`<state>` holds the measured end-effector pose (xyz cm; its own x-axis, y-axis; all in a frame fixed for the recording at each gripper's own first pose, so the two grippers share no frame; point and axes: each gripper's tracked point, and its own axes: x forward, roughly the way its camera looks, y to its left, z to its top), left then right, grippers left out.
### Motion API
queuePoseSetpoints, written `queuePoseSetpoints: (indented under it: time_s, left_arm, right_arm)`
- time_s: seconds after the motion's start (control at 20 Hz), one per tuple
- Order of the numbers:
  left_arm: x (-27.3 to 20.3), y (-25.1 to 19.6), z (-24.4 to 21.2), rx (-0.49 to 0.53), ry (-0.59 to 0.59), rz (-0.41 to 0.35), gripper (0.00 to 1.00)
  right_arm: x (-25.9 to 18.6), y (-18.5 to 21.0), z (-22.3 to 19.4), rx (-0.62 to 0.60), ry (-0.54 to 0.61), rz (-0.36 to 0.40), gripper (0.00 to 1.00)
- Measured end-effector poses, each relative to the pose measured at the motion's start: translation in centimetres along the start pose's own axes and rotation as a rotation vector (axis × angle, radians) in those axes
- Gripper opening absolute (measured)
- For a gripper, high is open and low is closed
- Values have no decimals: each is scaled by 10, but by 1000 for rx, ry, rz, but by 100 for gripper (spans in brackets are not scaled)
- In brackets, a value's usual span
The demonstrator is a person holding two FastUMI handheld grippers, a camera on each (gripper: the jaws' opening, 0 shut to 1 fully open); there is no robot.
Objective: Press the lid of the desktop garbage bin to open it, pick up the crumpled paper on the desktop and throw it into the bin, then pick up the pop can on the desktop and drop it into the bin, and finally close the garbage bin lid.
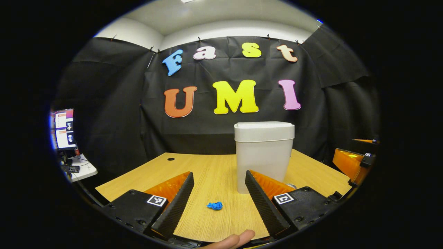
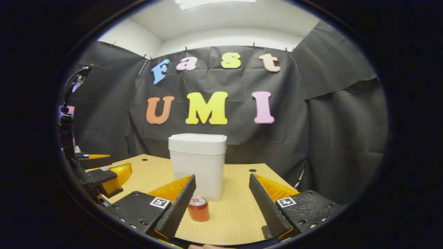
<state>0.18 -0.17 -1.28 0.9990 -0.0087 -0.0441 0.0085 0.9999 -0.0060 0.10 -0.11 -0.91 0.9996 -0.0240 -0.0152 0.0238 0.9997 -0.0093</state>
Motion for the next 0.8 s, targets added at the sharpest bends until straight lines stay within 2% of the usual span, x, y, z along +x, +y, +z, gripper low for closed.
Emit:
queuePoseSetpoints:
  time_s: [0.6, 0.8]
  left_arm:
    - [1, 7, 1, 6, 0, 3, 96]
    - [2, 25, 6, -11, -12, 26, 96]
  right_arm:
    - [32, 18, 18, -12, -5, 26, 96]
    - [51, 35, 29, 3, -5, 54, 96]
